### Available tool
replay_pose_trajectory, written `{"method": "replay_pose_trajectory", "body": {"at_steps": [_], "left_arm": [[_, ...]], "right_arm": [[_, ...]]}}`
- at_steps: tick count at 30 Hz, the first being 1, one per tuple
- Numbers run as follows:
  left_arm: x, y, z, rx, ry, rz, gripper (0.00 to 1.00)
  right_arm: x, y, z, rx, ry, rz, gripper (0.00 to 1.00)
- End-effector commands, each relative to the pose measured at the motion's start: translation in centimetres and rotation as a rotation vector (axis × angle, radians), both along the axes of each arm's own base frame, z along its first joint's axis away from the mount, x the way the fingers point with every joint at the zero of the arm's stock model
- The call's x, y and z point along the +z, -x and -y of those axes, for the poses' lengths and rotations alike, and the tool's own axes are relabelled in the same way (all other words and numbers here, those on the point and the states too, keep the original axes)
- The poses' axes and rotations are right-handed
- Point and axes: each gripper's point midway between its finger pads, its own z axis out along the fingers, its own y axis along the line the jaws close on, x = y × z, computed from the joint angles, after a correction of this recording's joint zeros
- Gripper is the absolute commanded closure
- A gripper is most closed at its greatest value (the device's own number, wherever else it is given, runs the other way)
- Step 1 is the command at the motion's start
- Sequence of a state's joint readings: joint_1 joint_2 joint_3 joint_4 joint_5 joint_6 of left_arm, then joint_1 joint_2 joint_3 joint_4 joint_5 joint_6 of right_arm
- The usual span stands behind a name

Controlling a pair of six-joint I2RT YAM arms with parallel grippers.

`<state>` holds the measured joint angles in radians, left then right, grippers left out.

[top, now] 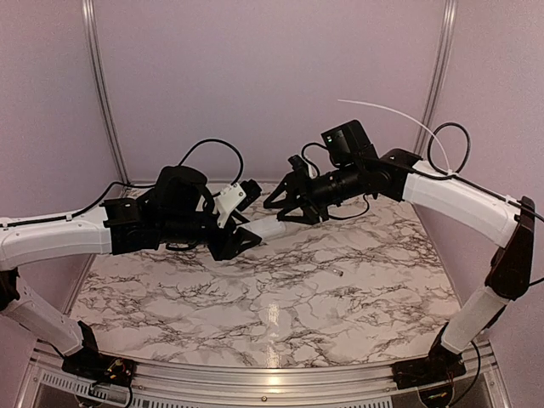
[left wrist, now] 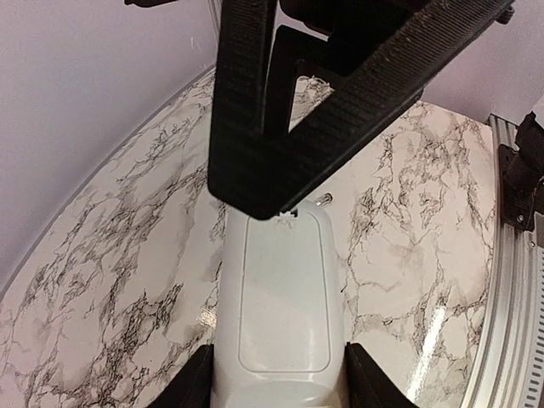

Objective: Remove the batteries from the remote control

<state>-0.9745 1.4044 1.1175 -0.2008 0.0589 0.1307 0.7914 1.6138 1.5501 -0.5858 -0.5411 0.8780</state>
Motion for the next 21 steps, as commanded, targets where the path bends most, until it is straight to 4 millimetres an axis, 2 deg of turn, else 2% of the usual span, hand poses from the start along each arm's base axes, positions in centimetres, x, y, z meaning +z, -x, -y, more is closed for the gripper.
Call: {"method": "replay_pose_trajectory", "body": {"at_steps": [1, 7, 14, 21], "left_arm": [[4.1, -0.9, 1.4, 0.004, 0.126, 0.081, 0.82], [4.3, -0.6, 1.4, -0.007, 0.143, 0.084, 0.82], [4.3, -0.4, 1.1, -0.012, 0.152, 0.084, 0.82], [4.5, -0.3, 1.1, -0.014, 0.155, 0.085, 0.82]], "right_arm": [[2.4, 2.7, -1.6, 0.093, -0.124, -0.053, 0.49], [2.7, 2.9, -1.5, 0.092, -0.139, -0.052, 0.49], [4.3, 3.3, -1.9, 0.106, -0.22, -0.057, 0.49], [5.0, 3.6, -2.2, 0.125, -0.266, -0.07, 0.49]]}}
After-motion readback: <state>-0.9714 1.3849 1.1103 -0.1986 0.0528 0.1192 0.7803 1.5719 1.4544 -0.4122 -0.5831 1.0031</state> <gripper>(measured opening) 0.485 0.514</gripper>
